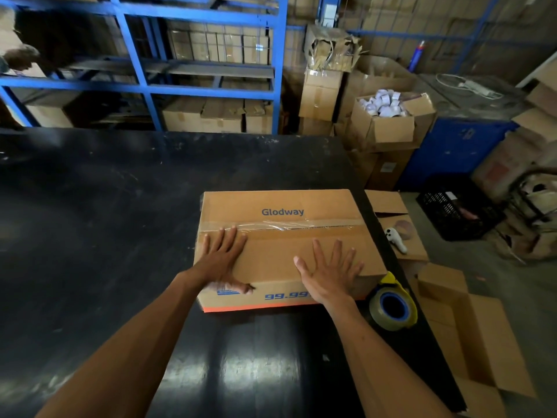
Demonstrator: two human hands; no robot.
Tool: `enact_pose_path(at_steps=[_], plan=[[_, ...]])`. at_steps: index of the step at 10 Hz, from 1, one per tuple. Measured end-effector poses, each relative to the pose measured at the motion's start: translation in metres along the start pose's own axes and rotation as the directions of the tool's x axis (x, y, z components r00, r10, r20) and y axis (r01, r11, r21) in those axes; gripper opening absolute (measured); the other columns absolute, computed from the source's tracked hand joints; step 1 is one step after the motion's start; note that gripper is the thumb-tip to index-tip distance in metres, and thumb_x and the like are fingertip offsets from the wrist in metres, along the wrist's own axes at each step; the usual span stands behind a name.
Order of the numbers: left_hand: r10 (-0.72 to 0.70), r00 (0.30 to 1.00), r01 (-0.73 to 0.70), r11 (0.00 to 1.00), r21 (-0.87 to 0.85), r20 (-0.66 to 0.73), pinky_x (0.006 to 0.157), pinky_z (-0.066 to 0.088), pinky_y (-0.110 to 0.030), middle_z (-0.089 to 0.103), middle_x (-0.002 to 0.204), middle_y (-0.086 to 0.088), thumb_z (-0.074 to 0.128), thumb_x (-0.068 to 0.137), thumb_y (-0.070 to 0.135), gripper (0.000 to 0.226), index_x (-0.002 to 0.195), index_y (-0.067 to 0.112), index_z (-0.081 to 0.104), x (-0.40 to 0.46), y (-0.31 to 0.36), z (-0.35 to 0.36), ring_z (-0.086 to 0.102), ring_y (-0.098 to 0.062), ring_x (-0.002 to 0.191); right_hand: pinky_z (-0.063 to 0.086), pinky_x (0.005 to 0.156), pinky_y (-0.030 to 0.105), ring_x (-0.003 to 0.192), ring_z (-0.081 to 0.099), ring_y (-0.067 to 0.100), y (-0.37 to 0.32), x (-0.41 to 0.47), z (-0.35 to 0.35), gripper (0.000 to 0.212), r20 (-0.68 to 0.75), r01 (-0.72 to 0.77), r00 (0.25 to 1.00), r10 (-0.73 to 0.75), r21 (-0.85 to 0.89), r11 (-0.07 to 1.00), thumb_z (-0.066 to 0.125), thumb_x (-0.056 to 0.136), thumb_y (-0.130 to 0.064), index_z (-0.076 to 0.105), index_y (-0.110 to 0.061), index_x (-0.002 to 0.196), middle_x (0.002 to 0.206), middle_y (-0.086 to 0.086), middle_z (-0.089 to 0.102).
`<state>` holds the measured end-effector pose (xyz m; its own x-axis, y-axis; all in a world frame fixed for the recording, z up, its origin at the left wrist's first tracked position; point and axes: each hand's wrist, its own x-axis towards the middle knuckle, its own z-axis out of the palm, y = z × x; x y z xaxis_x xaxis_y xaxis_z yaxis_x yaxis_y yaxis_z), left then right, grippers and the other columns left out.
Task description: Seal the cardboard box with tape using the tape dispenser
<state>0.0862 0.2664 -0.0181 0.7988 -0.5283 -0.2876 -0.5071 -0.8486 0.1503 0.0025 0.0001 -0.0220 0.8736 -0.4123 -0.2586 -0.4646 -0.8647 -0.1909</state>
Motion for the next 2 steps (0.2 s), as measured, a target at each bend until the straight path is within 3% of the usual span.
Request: enact_pose_path(at_steps=[1, 2], plan=[[-0.003, 1.000, 0.003, 1.000, -0.031, -0.003, 0.115, -0.022, -0.055, -0.034, 0.159, -0.007, 0.056, 0.056, 0.095, 0.145, 0.154, 0.024, -0.024, 0.001, 0.000, -0.009, -0.034, -0.033, 0.144, -0.011, 0.111, 0.069, 0.142, -0.030, 0.042, -0.002, -0.001, -0.006, 0.085, 0.035, 0.006, 0.999, -0.007, 0.012, 1.000, 0.005, 0.076, -0.089, -0.015, -0.050, 0.149, 0.162, 0.006, -0.026], [0.035, 0.990, -0.039, 0.999, -0.025, -0.139, 0.117, -0.018, -0.058, -0.026, 0.161, -0.014, 0.047, 0.064, 0.095, 0.137, 0.157, 0.016, -0.015, -0.010, 0.003, 0.005, -0.028, -0.031, 0.147, -0.017, 0.111, 0.065, 0.141, -0.033, 0.039, 0.002, -0.003, -0.012, 0.084, 0.040, 0.066, 0.997, -0.070, 0.086, 0.994, 0.013, 0.080, -0.086, -0.012, -0.048, 0.151, 0.161, 0.006, -0.027]])
